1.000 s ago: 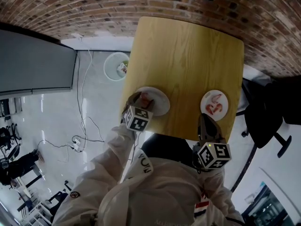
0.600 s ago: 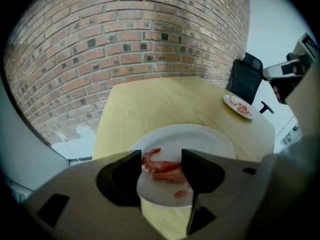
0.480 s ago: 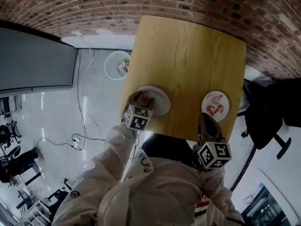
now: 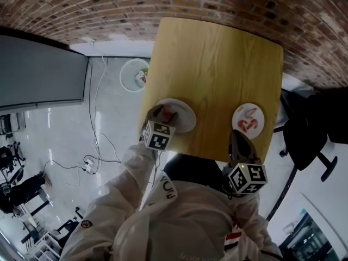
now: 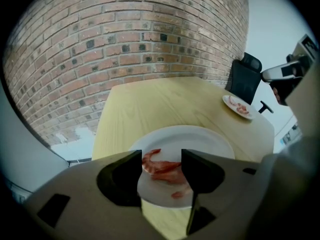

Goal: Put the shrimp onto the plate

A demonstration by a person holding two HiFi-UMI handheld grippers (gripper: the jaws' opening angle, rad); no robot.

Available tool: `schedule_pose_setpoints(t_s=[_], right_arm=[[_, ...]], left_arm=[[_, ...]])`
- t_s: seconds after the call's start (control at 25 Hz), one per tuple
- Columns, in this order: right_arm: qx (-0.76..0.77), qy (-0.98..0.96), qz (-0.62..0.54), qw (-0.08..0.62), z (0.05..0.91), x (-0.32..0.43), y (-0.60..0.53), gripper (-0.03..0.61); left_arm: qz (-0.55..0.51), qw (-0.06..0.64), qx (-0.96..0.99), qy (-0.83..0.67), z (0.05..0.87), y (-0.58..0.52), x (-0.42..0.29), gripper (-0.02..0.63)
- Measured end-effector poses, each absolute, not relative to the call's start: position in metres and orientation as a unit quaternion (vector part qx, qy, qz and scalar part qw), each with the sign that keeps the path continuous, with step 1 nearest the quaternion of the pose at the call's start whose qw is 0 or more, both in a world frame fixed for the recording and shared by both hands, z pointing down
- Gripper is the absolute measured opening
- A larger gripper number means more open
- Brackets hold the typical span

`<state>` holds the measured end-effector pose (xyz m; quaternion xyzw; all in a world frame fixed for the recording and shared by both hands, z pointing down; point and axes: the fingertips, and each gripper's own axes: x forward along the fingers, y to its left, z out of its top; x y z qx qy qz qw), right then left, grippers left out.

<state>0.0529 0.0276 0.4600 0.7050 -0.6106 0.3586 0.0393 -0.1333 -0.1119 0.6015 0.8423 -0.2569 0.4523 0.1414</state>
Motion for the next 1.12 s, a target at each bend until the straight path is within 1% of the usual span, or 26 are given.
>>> schedule_pose_setpoints(t_s=[0.32, 0.72, 1.12], right_arm=[[0.71, -0.606, 0.356, 0.033, 0.457, 0.057, 0.034, 0.023], [0.717, -0.597, 0.358, 0.028, 0.457, 0.07, 0.047, 0.023], [0.713, -0.6, 0.363, 0.03, 0.461, 0.068, 0.045, 0.023]], left_arm=[[0.443, 0.125, 0.85, -0.257, 0.588, -0.114, -0.122, 0.242], [0.467, 0.133, 0.835, -0.261, 0.603, -0.106, -0.127, 0.244], [0.46, 0.15, 0.838, -0.253, 0.606, -0.107, -0.127, 0.244]])
